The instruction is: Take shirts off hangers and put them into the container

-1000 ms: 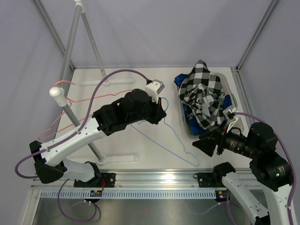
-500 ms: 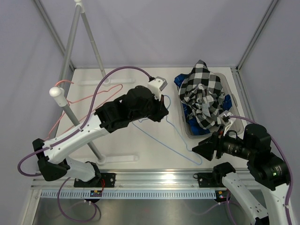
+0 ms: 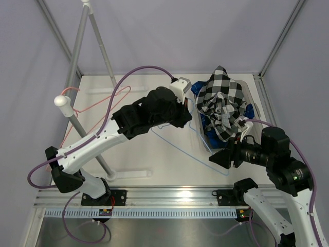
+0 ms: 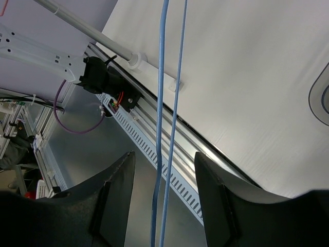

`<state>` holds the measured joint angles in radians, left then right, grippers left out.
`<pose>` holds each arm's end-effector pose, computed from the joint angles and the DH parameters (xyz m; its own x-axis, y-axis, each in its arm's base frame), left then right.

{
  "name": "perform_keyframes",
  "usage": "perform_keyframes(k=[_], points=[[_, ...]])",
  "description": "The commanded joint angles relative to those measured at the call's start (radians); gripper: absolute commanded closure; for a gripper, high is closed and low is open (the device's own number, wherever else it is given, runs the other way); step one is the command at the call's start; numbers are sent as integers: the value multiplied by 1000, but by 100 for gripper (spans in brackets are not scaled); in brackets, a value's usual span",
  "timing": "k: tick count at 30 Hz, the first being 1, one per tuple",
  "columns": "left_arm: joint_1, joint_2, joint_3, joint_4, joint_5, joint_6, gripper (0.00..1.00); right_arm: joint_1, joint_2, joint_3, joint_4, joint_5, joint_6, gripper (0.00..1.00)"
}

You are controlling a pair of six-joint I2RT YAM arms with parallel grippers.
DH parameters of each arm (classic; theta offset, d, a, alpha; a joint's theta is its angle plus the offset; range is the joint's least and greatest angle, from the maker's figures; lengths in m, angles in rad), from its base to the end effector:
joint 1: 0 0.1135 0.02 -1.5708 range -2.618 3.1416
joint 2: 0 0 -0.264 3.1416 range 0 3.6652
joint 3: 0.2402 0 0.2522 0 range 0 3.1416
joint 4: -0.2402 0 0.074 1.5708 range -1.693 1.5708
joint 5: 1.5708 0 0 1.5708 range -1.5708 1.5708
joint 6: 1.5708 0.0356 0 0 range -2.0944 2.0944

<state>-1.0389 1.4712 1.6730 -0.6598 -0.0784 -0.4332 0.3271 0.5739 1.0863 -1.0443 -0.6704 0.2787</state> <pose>0.1647 -0.2743 0.4357 -0.5492 0.1082 -0.8286 0.6534 0.6738 -0.3451 0.0594 0.0435 0.3775 -0.6705 0.0002 -0.7419 -0.5974 0.5928 0.5401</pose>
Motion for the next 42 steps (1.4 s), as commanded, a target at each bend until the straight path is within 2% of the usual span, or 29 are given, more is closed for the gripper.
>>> perform_keyframes(k=[1,2,3,6,9,12,13,14,15,16,19,22,26,31,37,42], points=[[-4,0,68,22,20,24,100,4,15,34,10,6,-18,45],[-4,1,73,19,25,25,100,4,20,32,15,5,-16,47],[-4,4,83,16,29,27,100,4,24,31,18,6,-13,58],[-4,5,91,9,48,24,100,6,38,40,20,9,-18,75],[-4,3,99,11,64,17,100,4,52,55,18,9,-24,100],[-4,0,106,11,98,16,100,6,63,76,15,12,-30,100],[-4,-3,102,12,101,19,94,4,60,81,21,17,-21,100],[-4,-8,99,11,106,19,86,4,60,89,21,23,-19,100],[-4,-14,94,12,106,21,71,4,63,104,20,29,-16,100],[-4,-21,88,23,108,22,61,4,64,109,20,34,-12,100],[-6,-72,56,51,135,33,37,4,75,127,1,67,-4,100],[-10,-129,51,39,138,47,32,4,73,142,-11,136,11,100],[-13,-207,41,8,150,50,30,4,87,185,-14,238,31,100],[-27,-331,-123,37,187,24,32,4,187,268,53,288,53,100],[-46,-432,-365,78,177,-10,33,9,472,455,124,226,-18,100],[-55,-477,-493,111,174,-35,34,75,792,727,112,241,-85,100]])
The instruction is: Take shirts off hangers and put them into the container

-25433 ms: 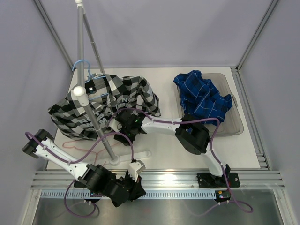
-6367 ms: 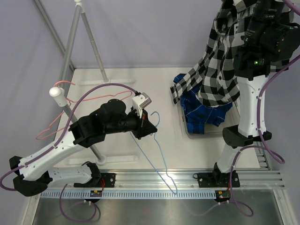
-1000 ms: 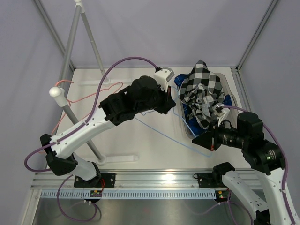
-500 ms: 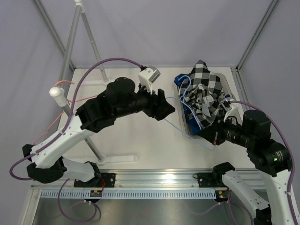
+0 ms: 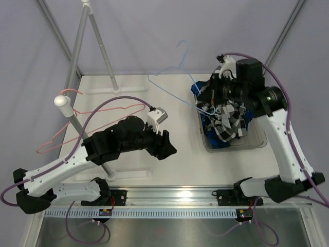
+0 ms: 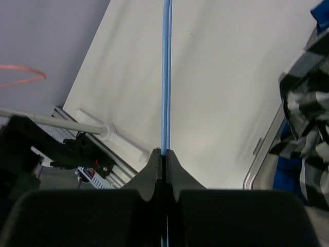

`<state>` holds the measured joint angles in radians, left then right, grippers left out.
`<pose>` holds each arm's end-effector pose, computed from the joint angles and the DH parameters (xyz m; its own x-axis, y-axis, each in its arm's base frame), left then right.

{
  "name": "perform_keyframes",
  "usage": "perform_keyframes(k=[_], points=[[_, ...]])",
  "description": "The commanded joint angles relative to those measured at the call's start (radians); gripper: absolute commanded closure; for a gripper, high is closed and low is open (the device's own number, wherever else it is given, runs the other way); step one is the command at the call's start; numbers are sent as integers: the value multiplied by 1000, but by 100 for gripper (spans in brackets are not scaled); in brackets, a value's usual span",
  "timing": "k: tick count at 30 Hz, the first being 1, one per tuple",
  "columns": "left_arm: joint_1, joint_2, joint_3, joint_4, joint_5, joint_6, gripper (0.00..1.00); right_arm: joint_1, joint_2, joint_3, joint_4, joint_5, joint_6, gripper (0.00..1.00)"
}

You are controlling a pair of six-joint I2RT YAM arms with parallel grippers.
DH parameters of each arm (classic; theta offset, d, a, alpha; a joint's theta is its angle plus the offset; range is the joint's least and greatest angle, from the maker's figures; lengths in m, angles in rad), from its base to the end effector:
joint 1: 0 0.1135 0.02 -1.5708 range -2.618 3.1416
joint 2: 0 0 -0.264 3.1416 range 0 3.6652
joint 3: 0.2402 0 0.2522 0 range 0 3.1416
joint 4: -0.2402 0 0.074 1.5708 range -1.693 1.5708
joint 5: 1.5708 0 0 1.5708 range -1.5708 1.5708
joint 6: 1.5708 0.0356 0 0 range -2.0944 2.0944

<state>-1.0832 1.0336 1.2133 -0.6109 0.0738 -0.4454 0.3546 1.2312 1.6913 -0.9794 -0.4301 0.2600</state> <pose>0.0983 -0.1909 0.3974 -0.5698 0.1574 -0.8066 0.7391 0.5273 -0.4192 0.1986 0.0893 0.4722 -0.6182 0.0203 -0.7858 -0.5134 0.7466 0.4232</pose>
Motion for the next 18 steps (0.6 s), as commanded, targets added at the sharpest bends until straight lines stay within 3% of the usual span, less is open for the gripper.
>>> perform_keyframes(k=[1,4,10,18], points=[[-12,-43,-61,62,15,-24,34,64,172,164,48,7,-71,100],[-14,-53,-99,60,-3,-29,34,127,299,347,62,5,-91,100],[-15,-69,-192,65,-20,-47,35,236,487,557,90,8,-179,100],[-24,-89,-293,92,-19,-82,35,319,570,659,171,-57,-323,100]])
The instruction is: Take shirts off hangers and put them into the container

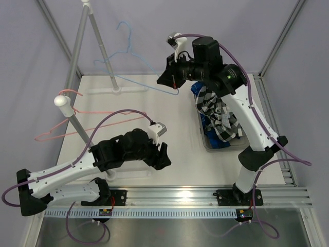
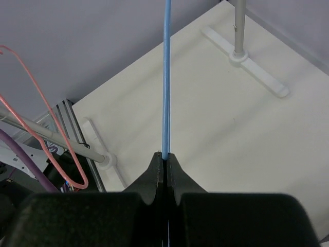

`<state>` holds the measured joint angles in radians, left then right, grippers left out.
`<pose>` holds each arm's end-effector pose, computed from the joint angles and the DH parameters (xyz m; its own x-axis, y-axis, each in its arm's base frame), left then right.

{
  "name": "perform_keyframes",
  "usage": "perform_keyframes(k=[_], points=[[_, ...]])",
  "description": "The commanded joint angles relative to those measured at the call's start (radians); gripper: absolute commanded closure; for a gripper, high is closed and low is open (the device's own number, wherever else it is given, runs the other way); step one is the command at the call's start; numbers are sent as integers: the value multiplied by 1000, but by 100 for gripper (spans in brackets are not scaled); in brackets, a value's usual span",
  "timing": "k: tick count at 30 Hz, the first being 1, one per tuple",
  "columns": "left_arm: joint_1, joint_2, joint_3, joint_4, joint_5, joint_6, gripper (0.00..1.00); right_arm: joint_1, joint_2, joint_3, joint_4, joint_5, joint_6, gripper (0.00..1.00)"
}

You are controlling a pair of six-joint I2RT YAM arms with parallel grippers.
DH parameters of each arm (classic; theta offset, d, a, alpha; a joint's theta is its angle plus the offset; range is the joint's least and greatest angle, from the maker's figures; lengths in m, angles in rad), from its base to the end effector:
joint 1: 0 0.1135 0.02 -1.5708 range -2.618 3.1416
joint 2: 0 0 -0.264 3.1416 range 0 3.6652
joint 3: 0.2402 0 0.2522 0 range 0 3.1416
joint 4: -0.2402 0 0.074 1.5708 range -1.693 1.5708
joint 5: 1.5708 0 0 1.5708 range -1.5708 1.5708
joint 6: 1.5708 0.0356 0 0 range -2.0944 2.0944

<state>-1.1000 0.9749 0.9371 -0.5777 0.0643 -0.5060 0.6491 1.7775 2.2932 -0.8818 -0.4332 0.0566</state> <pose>0.0924 -0.1867 0.3195 -0.6717 0.2533 -0.6962 0.6718 0.6044 -0.4282 0.2753 0.2277 0.5068 -0.3334 -0.1885 -0.9237 -0.8434 0.4976 0.2029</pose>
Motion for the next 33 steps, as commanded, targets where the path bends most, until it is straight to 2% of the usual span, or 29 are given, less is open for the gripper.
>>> perform_keyframes(k=[1,4,12,27,33], points=[[-8,-28,-18,59,-12,-25,35,26,42,75,76,-61,-126,100],[-8,-19,-18,55,-17,-29,35,29,83,104,87,-146,-149,100],[-11,-8,-26,79,-15,-43,35,75,184,236,50,-234,-228,100],[-17,-1,-49,102,-15,-51,35,213,184,265,63,-173,-262,100],[-18,1,-55,107,-12,-54,35,256,195,279,56,-75,-281,100]])
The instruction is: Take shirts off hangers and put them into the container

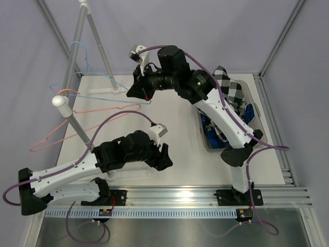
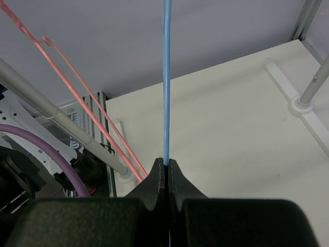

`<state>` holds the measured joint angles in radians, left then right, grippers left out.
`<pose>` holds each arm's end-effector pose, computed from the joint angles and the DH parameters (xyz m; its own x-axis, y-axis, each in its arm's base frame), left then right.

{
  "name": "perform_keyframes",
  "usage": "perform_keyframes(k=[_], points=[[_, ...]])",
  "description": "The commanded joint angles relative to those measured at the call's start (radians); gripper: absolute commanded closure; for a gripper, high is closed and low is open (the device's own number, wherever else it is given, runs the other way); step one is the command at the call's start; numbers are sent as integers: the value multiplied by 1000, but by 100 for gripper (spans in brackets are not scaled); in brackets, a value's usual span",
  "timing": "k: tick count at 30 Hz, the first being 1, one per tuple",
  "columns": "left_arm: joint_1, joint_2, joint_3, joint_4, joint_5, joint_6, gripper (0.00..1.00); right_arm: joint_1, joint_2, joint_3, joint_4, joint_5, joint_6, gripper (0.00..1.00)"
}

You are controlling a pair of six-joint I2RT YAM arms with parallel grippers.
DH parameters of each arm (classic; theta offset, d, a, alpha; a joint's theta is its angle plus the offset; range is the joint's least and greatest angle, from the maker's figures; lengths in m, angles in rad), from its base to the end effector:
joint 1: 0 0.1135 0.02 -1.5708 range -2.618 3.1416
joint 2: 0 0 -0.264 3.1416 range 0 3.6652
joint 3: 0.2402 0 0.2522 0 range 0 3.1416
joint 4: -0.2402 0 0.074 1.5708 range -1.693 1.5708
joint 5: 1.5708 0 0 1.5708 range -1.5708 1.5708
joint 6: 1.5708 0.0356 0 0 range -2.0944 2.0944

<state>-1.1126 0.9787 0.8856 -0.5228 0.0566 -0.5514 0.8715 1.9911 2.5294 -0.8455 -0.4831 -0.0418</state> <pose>0.0918 -0.1906 0.3062 -0.6974 0.2317 -0.6782 0.6462 0.6123 -0.4555 0.2499 0.3228 0.4997 -0.1542 -0.2409 -0.9582 -0.9700 0.2213 0.1005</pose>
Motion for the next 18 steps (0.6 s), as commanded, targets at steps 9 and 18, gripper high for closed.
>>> perform_keyframes(k=[9,18], points=[[-6,-11,-13,50,-8,-7,35,43,-54,51,17,-31,-170,100],[-6,-8,-20,53,-8,-15,35,43,-32,-1,6,-45,-135,100]])
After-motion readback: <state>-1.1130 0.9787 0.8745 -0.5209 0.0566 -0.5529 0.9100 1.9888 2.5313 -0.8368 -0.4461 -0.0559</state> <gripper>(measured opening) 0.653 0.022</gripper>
